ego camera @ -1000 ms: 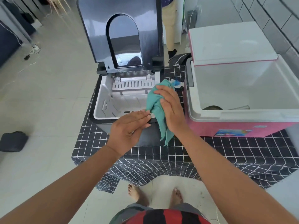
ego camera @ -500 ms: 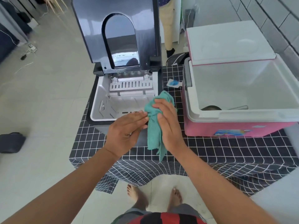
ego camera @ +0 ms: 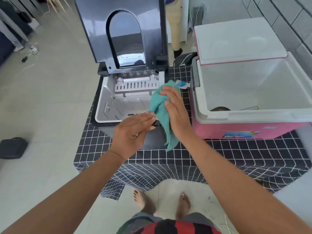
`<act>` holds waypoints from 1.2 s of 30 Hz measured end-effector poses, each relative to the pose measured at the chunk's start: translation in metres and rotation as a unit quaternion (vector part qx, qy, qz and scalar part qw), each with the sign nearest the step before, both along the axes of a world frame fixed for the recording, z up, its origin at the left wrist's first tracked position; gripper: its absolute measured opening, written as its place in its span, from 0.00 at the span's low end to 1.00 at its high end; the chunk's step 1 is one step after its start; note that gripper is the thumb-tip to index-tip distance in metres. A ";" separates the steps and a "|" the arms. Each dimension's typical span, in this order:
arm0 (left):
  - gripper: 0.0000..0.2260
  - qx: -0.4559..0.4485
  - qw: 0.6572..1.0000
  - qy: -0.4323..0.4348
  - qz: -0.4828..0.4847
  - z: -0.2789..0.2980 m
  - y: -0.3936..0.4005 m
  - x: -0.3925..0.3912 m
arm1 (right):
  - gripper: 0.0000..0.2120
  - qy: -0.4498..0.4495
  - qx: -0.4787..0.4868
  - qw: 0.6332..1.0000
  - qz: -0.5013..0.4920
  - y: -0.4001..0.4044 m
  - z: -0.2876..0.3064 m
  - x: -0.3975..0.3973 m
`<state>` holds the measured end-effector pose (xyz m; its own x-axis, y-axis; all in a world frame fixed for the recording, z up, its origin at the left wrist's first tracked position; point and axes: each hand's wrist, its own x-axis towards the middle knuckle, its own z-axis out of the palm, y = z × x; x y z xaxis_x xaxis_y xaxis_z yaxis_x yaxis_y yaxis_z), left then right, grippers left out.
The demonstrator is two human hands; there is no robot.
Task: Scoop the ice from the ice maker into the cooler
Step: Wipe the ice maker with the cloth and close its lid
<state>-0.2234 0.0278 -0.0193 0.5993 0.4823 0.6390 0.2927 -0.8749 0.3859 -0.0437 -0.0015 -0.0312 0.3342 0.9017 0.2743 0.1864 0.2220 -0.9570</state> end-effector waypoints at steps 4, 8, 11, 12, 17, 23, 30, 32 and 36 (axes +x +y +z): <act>0.09 0.002 1.000 -0.004 0.000 -0.003 0.002 -0.001 | 0.14 -0.004 0.017 1.000 0.007 -0.048 -0.018 -0.025; 0.10 0.005 1.000 -0.001 0.003 -0.001 0.002 0.001 | 0.16 -0.087 0.034 0.994 0.064 -0.028 -0.017 0.007; 0.09 0.007 1.000 -0.004 0.007 0.000 -0.001 0.002 | 0.17 -0.104 0.023 0.992 0.067 -0.005 -0.008 0.031; 0.09 0.007 1.000 -0.004 0.008 0.000 -0.002 0.002 | 0.17 -0.117 0.014 0.991 0.062 0.000 -0.004 0.033; 0.10 0.003 1.000 -0.001 0.017 -0.001 0.000 0.002 | 0.20 -0.156 -0.006 0.986 0.060 -0.030 -0.007 0.022; 0.08 0.004 0.999 0.009 0.034 0.001 -0.001 0.000 | 0.26 -0.290 0.025 0.956 -0.031 -0.053 -0.005 0.005; 0.13 -0.011 0.998 0.060 0.021 0.003 0.008 -0.041 | 0.22 -0.402 0.106 0.907 -0.063 -0.047 0.002 0.004; 0.13 0.001 0.997 0.058 0.053 0.001 0.016 -0.068 | 0.19 -0.454 0.142 0.876 -0.079 -0.042 0.005 -0.011; 0.12 0.014 0.997 0.047 0.064 0.002 0.027 -0.098 | 0.17 -0.566 0.111 0.803 -0.147 -0.035 0.012 -0.050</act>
<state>-0.3209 0.0551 -0.0172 0.5918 0.5416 0.5970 0.4364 -0.8380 0.3276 -0.0934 -0.0362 -0.0187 -0.0527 0.7165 0.6956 0.9855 0.1499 -0.0798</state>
